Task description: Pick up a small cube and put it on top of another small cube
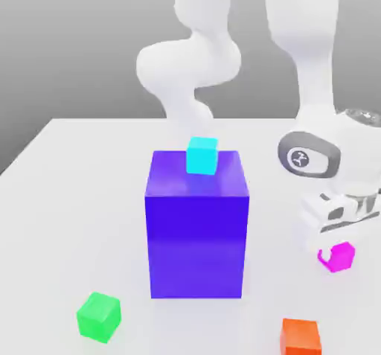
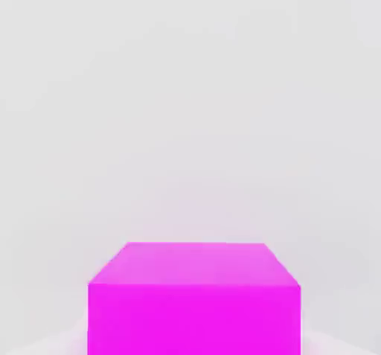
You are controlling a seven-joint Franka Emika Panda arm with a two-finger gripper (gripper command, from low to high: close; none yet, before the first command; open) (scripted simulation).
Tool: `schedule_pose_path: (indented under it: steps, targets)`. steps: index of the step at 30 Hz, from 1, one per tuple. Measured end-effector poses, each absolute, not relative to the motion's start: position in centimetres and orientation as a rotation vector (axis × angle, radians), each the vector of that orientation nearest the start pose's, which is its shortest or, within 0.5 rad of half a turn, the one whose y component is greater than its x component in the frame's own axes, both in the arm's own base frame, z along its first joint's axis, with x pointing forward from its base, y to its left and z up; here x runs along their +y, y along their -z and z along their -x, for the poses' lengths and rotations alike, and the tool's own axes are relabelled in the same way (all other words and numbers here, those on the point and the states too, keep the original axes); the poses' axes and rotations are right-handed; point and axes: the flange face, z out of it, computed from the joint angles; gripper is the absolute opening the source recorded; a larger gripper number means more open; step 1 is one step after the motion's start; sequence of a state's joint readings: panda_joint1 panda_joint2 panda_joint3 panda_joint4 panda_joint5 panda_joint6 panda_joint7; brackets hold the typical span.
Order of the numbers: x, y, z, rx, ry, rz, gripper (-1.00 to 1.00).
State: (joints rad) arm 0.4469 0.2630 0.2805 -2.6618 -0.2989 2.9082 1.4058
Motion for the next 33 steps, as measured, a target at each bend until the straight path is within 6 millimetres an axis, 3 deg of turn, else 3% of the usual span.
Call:
schedule_pose_path:
  steps: [3, 5, 7, 12, 17, 20, 22, 23, 25, 29, 30, 33]
  targets:
    - [29.3, -18.7, -29.0, 0.619, 0.004, 3.073, -1.00]
    - [28.2, -20.2, -31.6, 0.668, 0.016, 3.046, -1.00]
    - [25.3, -21.2, -35.1, 0.739, 0.026, 3.021, -1.00]
    - [14.6, -23.4, -43.1, 0.947, 0.052, 2.944, -1.00]
    - [1.2, -25.9, -47.7, 1.147, 0.089, 2.846, -1.00]
    - [-7.3, -27.0, -48.0, 1.252, 0.107, 2.794, -1.00]
    - [-13.0, -27.0, -46.8, 1.319, 0.097, 2.779, -1.00]
    - [-14.4, -26.3, -45.8, 1.329, 0.068, 2.798, -1.00]
    - [-14.9, -24.0, -44.6, 1.320, 0.017, 2.838, -1.00]
    - [-14.9, -19.0, -44.2, 1.312, 0.001, 2.853, -1.00]
    - [-14.9, -18.2, -44.2, 1.313, 0.000, 2.854, 1.00]
    - [-14.9, -18.2, -44.2, 1.313, 0.000, 2.854, 1.00]
